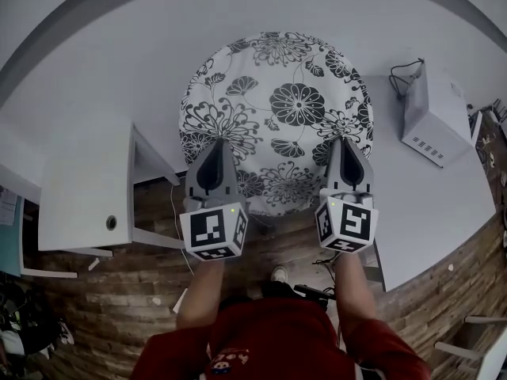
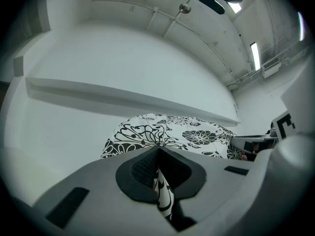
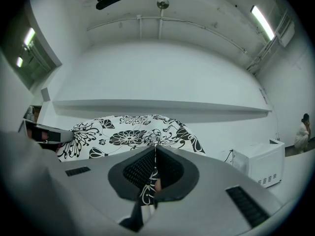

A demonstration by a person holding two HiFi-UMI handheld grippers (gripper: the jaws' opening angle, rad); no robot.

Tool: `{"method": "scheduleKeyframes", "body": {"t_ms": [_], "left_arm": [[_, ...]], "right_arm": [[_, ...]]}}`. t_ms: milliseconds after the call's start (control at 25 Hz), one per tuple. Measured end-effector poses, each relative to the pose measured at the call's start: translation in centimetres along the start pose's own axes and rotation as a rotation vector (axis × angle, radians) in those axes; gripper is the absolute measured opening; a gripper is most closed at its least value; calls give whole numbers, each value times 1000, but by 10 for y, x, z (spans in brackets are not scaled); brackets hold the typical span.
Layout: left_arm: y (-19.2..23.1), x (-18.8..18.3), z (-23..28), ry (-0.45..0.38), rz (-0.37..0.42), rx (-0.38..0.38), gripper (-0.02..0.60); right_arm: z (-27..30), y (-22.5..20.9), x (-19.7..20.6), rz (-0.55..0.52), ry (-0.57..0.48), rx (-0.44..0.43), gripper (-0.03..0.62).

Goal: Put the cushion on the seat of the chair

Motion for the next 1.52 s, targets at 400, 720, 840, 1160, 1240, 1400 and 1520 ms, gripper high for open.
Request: {"method": "scheduleKeyframes", "body": {"t_ms": [400, 720, 840, 1160, 1240, 1400, 1520], "left_arm": [[0, -3, 0, 11, 2, 7, 28], [3, -5, 1, 20, -35, 2, 28], [-1, -5, -1, 19, -39, -9, 28], [-4, 0, -4, -2, -31, -22, 28], [-2, -1, -3, 2, -37, -16, 28], [1, -3, -2, 19, -52, 0, 28], [2, -5, -1, 32, -62, 9, 28]], "right_arm": [[-1, -1, -2, 4, 6, -3, 28], [-1, 2, -9, -24, 39, -9, 28], [-1, -1, -11, -27, 41, -19, 28], [-1, -3, -6, -40, 25, -29, 28], [-1, -2, -8, -43, 30, -22, 28], [-2, 1, -13, -50, 47, -4, 28], [-2, 3, -16, -49, 62, 9, 28]]}}
Point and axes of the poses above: the fingertips, and each gripper's own axes: z forward along the fingers, y to its left, x out of its underside, the point moved 9 cm from there along -z, backward along the fingers, and after that the axes turned 5 degrees about -y, right-handed, at the moved point
